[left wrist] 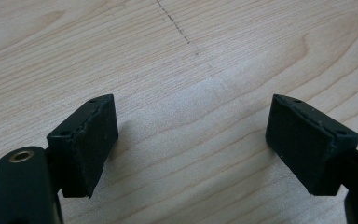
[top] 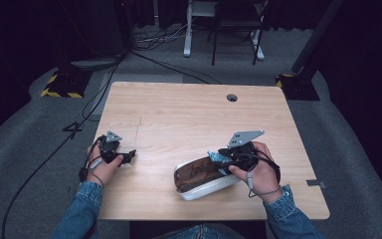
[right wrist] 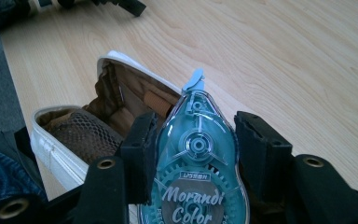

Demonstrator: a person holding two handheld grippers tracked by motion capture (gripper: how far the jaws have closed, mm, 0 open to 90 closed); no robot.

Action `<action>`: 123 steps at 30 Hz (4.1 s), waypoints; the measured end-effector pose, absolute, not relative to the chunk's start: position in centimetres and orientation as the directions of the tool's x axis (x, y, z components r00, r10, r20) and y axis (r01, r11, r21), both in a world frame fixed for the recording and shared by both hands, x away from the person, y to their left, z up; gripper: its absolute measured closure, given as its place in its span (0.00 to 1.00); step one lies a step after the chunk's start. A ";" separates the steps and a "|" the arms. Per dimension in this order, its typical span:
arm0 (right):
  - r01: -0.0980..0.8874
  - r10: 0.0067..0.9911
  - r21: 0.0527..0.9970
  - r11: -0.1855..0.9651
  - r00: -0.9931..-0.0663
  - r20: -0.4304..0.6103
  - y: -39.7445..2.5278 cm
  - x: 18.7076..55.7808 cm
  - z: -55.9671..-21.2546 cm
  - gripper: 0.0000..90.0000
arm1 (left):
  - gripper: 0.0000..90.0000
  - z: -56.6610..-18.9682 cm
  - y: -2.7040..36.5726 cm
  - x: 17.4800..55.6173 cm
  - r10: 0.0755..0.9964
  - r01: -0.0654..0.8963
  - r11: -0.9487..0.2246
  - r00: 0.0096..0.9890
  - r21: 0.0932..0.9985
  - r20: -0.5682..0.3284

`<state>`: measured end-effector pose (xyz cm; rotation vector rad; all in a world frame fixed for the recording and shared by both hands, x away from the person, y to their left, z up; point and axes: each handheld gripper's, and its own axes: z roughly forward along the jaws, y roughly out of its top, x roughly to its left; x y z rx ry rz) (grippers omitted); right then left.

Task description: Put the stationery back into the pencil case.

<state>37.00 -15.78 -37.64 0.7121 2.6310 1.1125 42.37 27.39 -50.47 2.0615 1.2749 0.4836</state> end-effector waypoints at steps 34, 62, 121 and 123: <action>0.147 0.340 0.635 0.758 -0.921 -0.192 -12.7 36.4 -39.4 0.56 | 0.19 -50.5 27.4 42.4 0.889 0.646 -0.309 0.457 0.698 -0.029; 0.201 0.376 0.711 0.674 -0.921 -0.096 -14.8 37.1 -38.3 0.40 | 0.19 -50.5 27.5 42.2 0.887 0.647 -0.310 0.460 0.697 -0.032; 0.540 0.838 0.782 0.311 -0.544 0.042 -33.4 44.9 -46.2 0.19 | 0.18 -50.5 27.4 42.3 0.887 0.646 -0.311 0.460 0.697 -0.031; 0.550 0.843 0.773 0.315 -0.537 0.039 -33.6 45.0 -46.8 0.19 | 0.18 -50.5 27.4 42.3 0.887 0.646 -0.311 0.460 0.697 -0.031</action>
